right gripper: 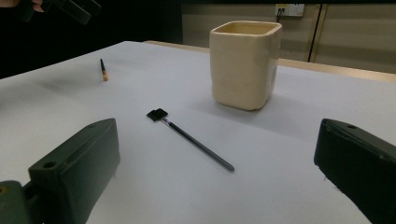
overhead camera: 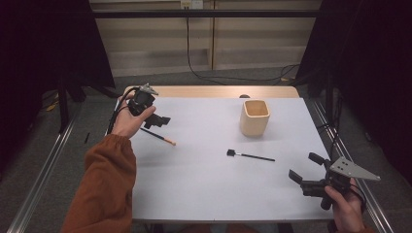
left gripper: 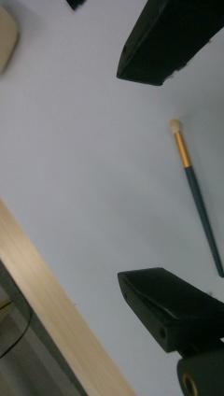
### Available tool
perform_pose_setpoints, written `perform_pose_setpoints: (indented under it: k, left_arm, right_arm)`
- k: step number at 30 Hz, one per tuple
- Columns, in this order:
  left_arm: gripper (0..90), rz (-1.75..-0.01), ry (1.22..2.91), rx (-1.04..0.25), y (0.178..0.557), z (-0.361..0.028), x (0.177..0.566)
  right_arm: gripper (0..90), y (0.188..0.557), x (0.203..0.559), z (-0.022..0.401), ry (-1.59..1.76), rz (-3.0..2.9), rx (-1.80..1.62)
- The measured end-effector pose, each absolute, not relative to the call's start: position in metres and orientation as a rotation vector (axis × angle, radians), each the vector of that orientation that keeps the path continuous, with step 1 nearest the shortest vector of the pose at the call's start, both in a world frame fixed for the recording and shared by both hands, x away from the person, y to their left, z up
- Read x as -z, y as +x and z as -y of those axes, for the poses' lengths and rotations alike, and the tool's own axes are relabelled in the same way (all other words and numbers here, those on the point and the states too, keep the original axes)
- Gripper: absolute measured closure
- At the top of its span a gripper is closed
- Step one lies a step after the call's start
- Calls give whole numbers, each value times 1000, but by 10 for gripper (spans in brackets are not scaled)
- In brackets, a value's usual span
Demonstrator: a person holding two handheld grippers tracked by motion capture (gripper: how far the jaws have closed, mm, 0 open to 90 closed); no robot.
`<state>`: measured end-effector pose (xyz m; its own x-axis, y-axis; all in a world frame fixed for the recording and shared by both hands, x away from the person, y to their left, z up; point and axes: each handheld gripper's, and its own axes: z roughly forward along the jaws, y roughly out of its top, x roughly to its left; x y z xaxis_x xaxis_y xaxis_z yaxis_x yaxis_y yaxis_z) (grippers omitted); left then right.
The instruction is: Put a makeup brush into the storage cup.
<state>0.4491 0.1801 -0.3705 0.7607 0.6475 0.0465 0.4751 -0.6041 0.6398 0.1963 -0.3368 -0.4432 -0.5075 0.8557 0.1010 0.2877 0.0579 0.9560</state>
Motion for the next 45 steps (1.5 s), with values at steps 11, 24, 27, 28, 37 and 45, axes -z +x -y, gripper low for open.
perform_pose_setpoints:
  k: [11,24,27,28,37,45]
  left_arm:
    - [48,-811,2527,-218,449,-177,388]
    - [54,-791,2656,-57,451,-178,408]
    - [45,-769,2650,-57,452,-180,407]
    - [43,-767,2638,-57,453,-181,407]
    - [63,-602,2675,-136,468,-188,412]
    - [73,-470,2744,-162,468,-179,417]
  right_arm:
    - [0,196,443,337,1134,-1838,-1473]
    - [0,196,443,336,1117,-1849,-1477]
    - [0,196,443,336,1118,-1851,-1479]
    - [0,196,443,336,1122,-1847,-1483]
    - [0,196,443,336,1114,-1854,-1485]
    - [0,196,443,335,1118,-1858,-1488]
